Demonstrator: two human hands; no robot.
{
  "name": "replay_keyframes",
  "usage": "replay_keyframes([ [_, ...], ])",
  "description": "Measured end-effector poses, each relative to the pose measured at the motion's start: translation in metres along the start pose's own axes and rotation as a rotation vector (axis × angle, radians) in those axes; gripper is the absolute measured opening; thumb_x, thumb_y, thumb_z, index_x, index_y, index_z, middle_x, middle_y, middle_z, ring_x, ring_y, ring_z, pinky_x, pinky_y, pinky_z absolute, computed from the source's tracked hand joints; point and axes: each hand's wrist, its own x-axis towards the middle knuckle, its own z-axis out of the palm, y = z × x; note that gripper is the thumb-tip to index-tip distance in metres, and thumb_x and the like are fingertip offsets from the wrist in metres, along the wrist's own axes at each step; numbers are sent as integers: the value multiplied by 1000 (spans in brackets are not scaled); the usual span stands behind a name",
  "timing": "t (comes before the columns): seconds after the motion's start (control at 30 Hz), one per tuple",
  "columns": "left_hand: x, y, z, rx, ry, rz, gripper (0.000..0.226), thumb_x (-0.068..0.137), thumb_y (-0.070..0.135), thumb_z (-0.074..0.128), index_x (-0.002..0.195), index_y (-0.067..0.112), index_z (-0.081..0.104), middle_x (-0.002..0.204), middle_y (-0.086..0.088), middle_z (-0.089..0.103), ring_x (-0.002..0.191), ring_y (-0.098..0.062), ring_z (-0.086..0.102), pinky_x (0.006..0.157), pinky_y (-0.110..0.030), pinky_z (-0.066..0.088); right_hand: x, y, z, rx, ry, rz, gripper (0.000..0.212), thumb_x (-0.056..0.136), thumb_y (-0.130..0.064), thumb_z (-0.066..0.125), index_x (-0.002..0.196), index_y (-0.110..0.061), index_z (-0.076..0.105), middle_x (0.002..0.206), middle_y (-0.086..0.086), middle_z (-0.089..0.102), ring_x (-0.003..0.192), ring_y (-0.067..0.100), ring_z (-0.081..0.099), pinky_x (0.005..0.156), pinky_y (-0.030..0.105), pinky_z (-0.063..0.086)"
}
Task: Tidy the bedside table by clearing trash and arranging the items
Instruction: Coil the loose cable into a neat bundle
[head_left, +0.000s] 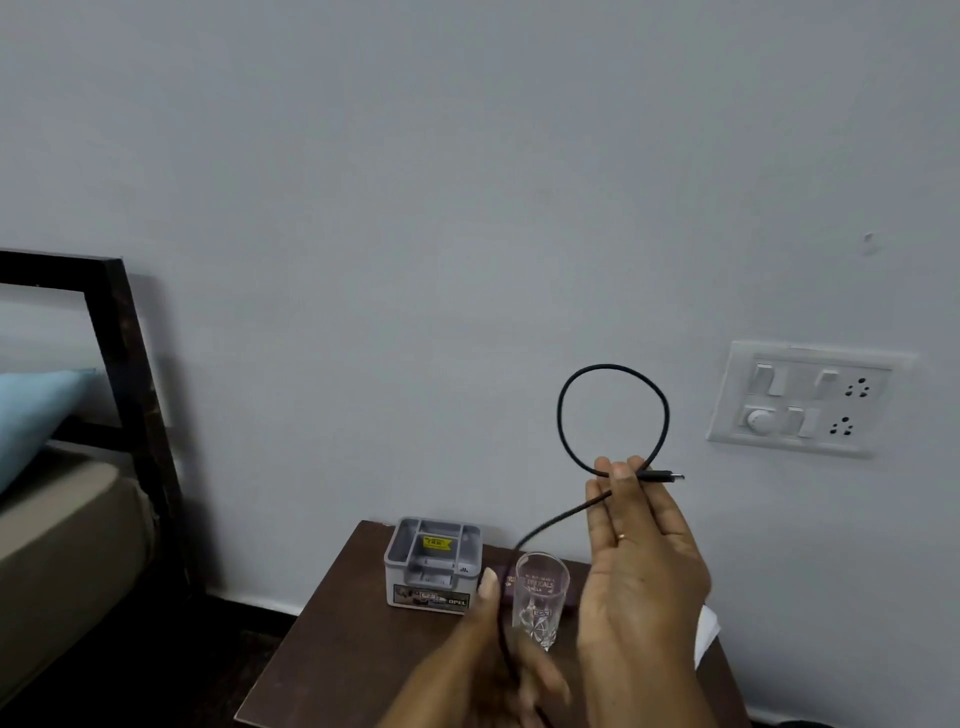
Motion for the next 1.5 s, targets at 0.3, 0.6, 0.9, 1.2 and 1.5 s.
replay_keyframes([
  [0.3, 21, 56, -54, 393, 603, 380, 17, 86, 16, 64, 91, 28, 74, 61, 3, 62, 46, -4, 57, 51, -12, 46, 3, -21, -7, -218, -162, 151, 11, 80, -3, 65, 91, 0, 67, 74, 12, 72, 63, 14, 70, 62, 22, 59],
  [0.6, 11, 95, -43, -244, 246, 317, 32, 89, 16, 55, 120, 11, 60, 110, -4, 72, 97, -23, 71, 75, -27, 60, -1, -11, -17, -567, -314, 181, 12, 80, -1, 67, 91, -3, 70, 75, 17, 74, 68, 20, 73, 56, 20, 56],
  [0.9, 7, 115, -40, 56, 89, 278, 41, 88, 10, 56, 129, 13, 54, 116, 1, 69, 76, -15, 71, 67, -21, 56, 0, -8, -17, -971, -390, -122, 13, 79, -9, 70, 85, -20, 72, 67, -1, 73, 60, -1, 67, 49, 5, 46],
  [1.2, 3, 125, -45, 519, -63, 395, 39, 93, 5, 48, 125, 26, 56, 109, 7, 71, 62, -7, 60, 66, -19, 51, 11, -8, -10, -1145, -506, -216, 54, 73, -13, 77, 112, -40, 49, 70, -4, 66, 71, 3, 66, 68, 13, 46],
  [1.5, 9, 125, -52, 590, -32, 446, 38, 95, 9, 46, 121, 34, 59, 111, 15, 69, 66, -5, 58, 70, -20, 49, 18, -4, -8, -1223, -654, -129, 14, 86, -20, 63, 85, -34, 64, 93, -6, 62, 92, 5, 59, 73, 16, 44],
])
